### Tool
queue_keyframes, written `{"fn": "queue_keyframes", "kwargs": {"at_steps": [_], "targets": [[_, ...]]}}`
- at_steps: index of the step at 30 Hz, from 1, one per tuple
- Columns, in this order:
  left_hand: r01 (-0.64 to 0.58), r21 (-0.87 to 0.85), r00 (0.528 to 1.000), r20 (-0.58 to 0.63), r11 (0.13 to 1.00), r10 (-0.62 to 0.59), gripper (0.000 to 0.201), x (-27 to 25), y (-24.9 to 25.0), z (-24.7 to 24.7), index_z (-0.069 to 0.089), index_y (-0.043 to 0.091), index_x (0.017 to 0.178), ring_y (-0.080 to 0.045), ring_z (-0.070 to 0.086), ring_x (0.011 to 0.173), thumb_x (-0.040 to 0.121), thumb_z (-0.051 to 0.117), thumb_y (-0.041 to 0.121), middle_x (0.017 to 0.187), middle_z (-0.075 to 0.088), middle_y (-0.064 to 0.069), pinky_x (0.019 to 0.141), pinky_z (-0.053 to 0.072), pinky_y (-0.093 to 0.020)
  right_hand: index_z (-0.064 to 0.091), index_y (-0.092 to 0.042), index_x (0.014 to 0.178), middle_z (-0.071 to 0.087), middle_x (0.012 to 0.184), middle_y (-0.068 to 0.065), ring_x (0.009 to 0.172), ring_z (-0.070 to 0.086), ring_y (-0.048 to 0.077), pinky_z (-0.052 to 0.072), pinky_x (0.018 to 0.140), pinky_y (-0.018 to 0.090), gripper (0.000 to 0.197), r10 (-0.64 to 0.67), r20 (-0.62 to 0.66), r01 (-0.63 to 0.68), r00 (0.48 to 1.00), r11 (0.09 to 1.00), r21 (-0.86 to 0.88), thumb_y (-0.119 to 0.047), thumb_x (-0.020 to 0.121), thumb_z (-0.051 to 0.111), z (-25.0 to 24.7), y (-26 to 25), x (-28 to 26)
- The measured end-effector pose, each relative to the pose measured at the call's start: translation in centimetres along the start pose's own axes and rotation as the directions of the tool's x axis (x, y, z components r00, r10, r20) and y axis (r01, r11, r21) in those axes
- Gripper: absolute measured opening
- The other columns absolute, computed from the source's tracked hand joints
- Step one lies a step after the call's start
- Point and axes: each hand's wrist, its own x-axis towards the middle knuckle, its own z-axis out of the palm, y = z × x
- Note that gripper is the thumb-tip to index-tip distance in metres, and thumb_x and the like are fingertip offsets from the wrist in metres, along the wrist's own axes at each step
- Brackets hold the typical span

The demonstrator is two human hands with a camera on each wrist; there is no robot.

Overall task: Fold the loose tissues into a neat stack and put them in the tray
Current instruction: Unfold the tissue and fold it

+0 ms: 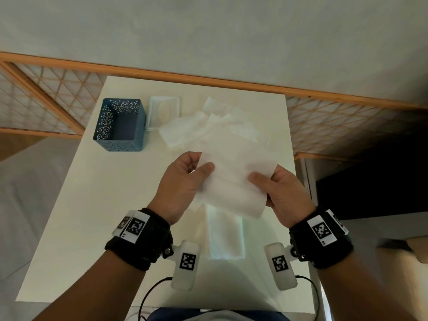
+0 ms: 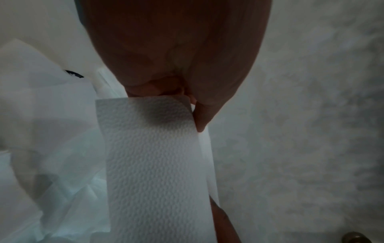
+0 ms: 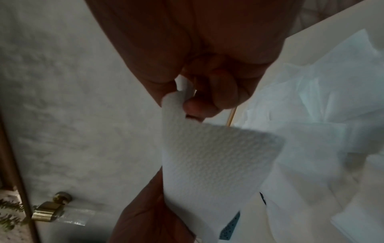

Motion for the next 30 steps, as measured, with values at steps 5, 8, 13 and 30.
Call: {"fn": "queue_keyframes", "kwargs": {"at_steps": [5,8,13,30], "targets": [[-0.005,0.023,0.998,-0.06,1.0,0.006,0.032,-0.7,0.1,-0.3,0.067,0.008,0.102,-0.027,0.065,0.091,0.088,0.075,0.035,0.112,0.07,-0.026,0.087,0.053,-0.053,0.077,-0.026,0.113,0.076,0.117,0.011,0.098,0.07,0.023,0.049,0.086,0.047,0.024,0.032,0.091,-0.029,0.995,0.999,-0.035,-0.017,0.091,0.074,0.4,-0.1,-0.7],[0.003,-0.017,0.999,-0.052,1.0,-0.004,0.017,-0.9,-0.1,-0.6,0.069,0.009,0.102,-0.028,0.069,0.093,0.095,0.074,0.023,0.114,0.073,-0.023,0.091,0.054,-0.056,0.074,-0.023,0.119,0.077,0.117,0.01,0.101,0.071,0.025,0.054,0.08,0.04,0.027,0.037,0.094,-0.032,0.995,0.998,-0.057,-0.01,0.096,0.069,0.5,0.1,-0.8],[0.039,-0.087,0.997,0.075,0.995,-0.032,0.027,-1.7,0.0,-1.0,0.072,0.015,0.113,-0.031,0.071,0.106,0.091,0.068,0.001,0.128,0.071,-0.019,0.091,0.058,-0.046,0.076,-0.027,0.118,0.077,0.115,0.005,0.099,0.071,0.027,0.054,0.078,0.039,0.027,0.011,0.057,-0.007,0.998,0.998,-0.059,-0.01,0.101,0.062,0.4,0.3,-1.0],[0.072,-0.083,0.997,0.029,0.994,-0.069,0.022,-1.0,0.2,-1.3,0.072,0.019,0.11,-0.023,0.064,0.087,0.109,0.05,0.015,0.103,0.071,-0.007,0.066,0.05,-0.031,0.068,-0.022,0.077,0.062,0.087,0.01,0.072,0.055,0.025,0.041,0.052,0.025,0.049,-0.08,0.041,0.079,0.996,0.997,0.027,0.009,0.099,0.036,-0.4,1.0,-1.0]]}}
